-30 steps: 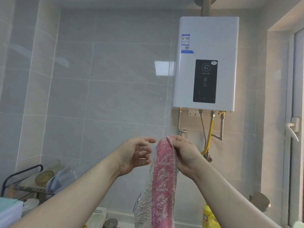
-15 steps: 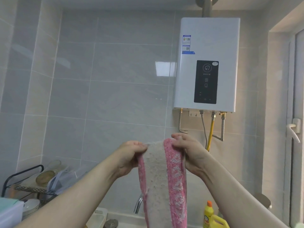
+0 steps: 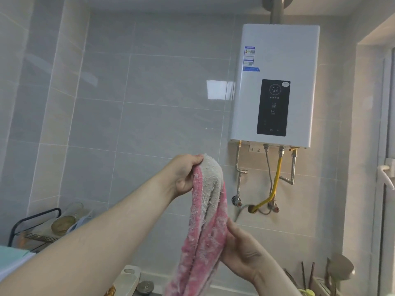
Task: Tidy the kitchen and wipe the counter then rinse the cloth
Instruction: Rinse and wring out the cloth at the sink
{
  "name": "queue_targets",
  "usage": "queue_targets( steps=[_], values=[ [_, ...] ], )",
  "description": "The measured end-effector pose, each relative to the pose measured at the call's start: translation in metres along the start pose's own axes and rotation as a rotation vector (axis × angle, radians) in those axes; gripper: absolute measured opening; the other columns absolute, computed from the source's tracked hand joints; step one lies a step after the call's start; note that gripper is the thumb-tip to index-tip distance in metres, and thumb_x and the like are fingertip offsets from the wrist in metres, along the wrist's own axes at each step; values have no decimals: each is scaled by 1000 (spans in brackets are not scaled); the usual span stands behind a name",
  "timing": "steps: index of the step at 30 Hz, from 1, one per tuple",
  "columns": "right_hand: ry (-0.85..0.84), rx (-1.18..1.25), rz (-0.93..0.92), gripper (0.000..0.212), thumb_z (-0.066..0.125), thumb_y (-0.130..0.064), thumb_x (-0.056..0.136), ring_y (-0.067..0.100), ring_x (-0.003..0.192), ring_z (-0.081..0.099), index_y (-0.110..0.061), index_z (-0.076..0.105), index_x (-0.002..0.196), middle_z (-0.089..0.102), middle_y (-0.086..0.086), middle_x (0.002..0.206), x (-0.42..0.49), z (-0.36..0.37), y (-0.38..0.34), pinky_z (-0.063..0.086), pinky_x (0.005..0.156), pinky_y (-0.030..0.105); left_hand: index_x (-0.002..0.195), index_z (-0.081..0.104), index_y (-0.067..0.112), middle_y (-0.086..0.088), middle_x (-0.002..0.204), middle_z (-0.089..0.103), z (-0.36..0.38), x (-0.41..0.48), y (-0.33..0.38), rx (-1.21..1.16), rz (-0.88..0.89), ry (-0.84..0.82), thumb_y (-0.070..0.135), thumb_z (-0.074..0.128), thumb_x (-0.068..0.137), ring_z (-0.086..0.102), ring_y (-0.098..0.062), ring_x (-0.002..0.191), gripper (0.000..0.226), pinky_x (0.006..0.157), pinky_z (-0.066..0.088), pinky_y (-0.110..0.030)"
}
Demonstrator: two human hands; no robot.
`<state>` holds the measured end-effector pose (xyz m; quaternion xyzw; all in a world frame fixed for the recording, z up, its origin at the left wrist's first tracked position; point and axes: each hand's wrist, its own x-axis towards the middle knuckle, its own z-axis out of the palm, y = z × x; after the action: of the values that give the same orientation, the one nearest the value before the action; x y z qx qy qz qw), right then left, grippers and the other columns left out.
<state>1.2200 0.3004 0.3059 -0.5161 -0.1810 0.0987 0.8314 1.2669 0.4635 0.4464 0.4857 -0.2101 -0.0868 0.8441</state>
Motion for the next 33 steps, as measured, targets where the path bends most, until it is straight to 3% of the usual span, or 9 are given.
queue_targets(
  steps=[5, 9, 12, 16, 19, 22, 24, 27, 33],
  values=[
    [63, 123, 74, 53, 90, -8, 64, 39, 82, 72, 11, 67, 108, 69, 29, 98, 2, 16, -12, 60, 75, 51, 117, 53, -11, -24, 102, 63, -10, 3, 4, -42, -47, -8, 15, 40, 104, 64, -31, 92, 32, 84, 54, -42],
    [13, 240, 47, 63, 88, 11, 49, 43, 83, 72, 17, 66, 108, 68, 33, 101, -2, 29, -31, 60, 68, 53, 116, 54, -8, -23, 98, 64, -27, 10, -1, -93, -23, 28, 16, 41, 104, 65, -30, 88, 29, 74, 59, -41],
    [66, 210, 3, 54, 79, 6, 63, 40, 81, 72, 17, 63, 114, 66, 33, 105, 0, 39, -42, 60, 69, 55, 112, 57, -4, -24, 102, 60, -48, 10, -24, -95, -62, 101, 28, 45, 102, 61, -35, 95, 36, 82, 58, -44],
    [176, 177, -55, 50, 57, -3, 78, 38, 78, 70, 14, 52, 124, 66, 31, 99, 8, 40, -51, 59, 74, 53, 99, 48, 6, -16, 74, 51, -78, -10, -65, 118, -305, 128, 39, 43, 99, 55, -24, 54, 33, 47, 54, -31],
    [171, 165, -81, 39, 53, -1, 83, 40, 79, 71, 13, 54, 119, 67, 32, 99, 7, 39, -55, 60, 71, 54, 118, 46, 5, -21, 72, 64, -90, -33, -79, 467, -432, 124, 50, 36, 100, 66, -29, 55, 49, 53, 54, -33],
    [158, 159, -79, 27, 48, 0, 90, 42, 77, 71, 14, 55, 113, 67, 34, 96, 6, 37, -55, 60, 64, 53, 91, 56, 4, -16, 66, 65, -91, -42, -82, 619, -352, 89, 57, 29, 100, 61, -25, 54, 60, 57, 52, -30],
    [166, 158, -76, 33, 49, 0, 88, 42, 78, 71, 13, 54, 118, 67, 34, 97, 9, 37, -54, 60, 67, 54, 82, 61, 8, -12, 72, 64, -84, -43, -81, 587, -240, 3, 58, 28, 99, 61, -22, 60, 62, 62, 52, -29],
    [198, 156, -74, 47, 50, 0, 86, 43, 88, 69, 15, 47, 131, 62, 37, 114, 16, 35, -51, 58, 78, 57, 106, 65, 10, -6, 89, 60, -75, -38, -81, 510, -107, -98, 55, 35, 98, 55, -21, 81, 55, 75, 50, -30],
    [140, 165, -71, 44, 49, -1, 87, 45, 98, 67, 15, 50, 128, 60, 38, 119, 19, 29, -47, 55, 82, 60, 113, 63, 5, -8, 85, 67, -65, -41, -67, 47, -146, -133, 10, 52, 91, 63, -20, 71, 25, 62, 53, -32]
  ],
)
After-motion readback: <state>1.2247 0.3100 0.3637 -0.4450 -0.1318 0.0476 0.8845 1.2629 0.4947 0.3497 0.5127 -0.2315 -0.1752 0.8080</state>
